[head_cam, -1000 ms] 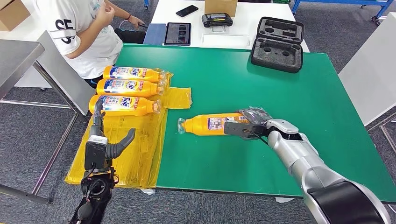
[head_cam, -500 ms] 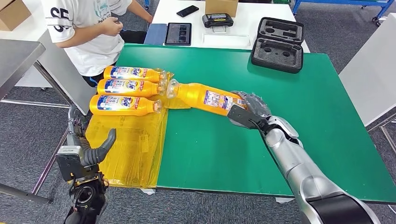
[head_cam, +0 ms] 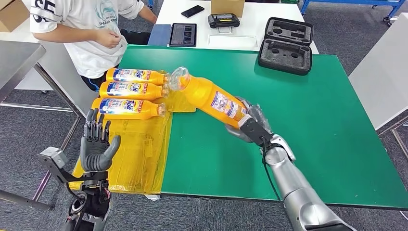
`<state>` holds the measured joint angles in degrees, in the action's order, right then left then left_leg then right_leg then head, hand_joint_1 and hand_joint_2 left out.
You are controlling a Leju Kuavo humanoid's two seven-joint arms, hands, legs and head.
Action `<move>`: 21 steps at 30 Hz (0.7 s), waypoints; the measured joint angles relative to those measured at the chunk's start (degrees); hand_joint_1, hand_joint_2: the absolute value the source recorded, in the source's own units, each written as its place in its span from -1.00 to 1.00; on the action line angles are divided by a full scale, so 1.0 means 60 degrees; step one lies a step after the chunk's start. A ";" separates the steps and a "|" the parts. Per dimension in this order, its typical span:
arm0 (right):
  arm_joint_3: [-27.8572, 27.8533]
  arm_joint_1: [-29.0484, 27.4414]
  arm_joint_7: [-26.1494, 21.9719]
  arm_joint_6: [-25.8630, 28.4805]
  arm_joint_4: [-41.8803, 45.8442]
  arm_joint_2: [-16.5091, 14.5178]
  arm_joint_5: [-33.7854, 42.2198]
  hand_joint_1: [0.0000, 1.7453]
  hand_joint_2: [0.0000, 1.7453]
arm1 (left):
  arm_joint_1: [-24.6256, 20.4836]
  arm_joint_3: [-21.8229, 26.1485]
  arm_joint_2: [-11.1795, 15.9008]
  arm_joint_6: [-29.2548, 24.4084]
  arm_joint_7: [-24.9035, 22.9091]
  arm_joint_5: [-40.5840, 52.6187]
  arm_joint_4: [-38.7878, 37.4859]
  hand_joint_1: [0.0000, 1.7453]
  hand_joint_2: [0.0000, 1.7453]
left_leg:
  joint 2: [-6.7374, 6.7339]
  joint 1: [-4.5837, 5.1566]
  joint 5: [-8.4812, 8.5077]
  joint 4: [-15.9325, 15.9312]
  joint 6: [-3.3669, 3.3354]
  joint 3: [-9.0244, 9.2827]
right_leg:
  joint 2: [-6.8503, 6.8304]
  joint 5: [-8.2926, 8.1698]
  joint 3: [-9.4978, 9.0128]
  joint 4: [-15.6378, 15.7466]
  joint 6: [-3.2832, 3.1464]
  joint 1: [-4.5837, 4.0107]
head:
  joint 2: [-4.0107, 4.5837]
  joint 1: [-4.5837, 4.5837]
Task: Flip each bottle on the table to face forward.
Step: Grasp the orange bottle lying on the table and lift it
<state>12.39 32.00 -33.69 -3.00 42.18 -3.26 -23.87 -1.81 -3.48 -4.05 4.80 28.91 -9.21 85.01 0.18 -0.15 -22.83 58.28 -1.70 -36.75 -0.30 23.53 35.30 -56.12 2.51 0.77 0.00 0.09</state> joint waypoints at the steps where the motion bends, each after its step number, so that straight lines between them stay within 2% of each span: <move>1: 0.0002 -0.0181 -0.0066 -0.0104 0.0099 -0.0159 0.0087 1.00 1.00 | -0.0088 -0.0070 -0.0008 0.0044 -0.0094 0.0094 -0.0097 -1.00 1.00 | 0.0000 -0.0001 0.0000 0.0000 0.0000 0.0000 | 0.0000 0.0000 0.0000 0.0000 -0.0001 0.0000 | 0.0000 0.0001; 5: 0.0043 -0.0803 -0.0224 -0.0301 0.0354 -0.0739 0.0259 1.00 1.00 | -0.0261 -0.0379 -0.0099 0.0139 -0.0243 0.0352 -0.0462 -1.00 1.00 | 0.0000 -0.0001 0.0000 -0.0001 0.0000 0.0000 | 0.0000 0.0001 0.0001 -0.0001 -0.0001 0.0000 | 0.0000 0.0000; 8: 0.0051 -0.1001 -0.0271 -0.0306 0.0429 -0.0947 0.0302 1.00 1.00 | -0.0281 -0.0515 -0.0148 0.0150 -0.0250 0.0389 -0.0631 -1.00 1.00 | 0.0000 0.0000 0.0000 0.0000 0.0000 -0.0001 | 0.0000 0.0001 0.0001 0.0000 -0.0001 0.0002 | 0.0000 0.0002; 21: 0.0062 -0.1074 -0.0299 -0.0507 0.0468 -0.1135 0.0459 1.00 1.00 | -0.0420 -0.0666 -0.0158 0.0357 -0.0279 0.0536 -0.0951 -1.00 1.00 | -0.0001 0.0001 0.0000 0.0000 0.0000 -0.0001 | 0.0000 0.0000 0.0001 0.0000 -0.0001 0.0001 | 0.0000 0.0001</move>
<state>12.76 25.55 -35.48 -6.04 44.98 -10.07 -21.12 -4.33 -7.48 -5.01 6.95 27.23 -5.99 79.31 0.17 -0.14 -22.83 58.28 -1.70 -36.75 -0.30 23.53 35.30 -56.12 2.51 0.78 0.00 0.10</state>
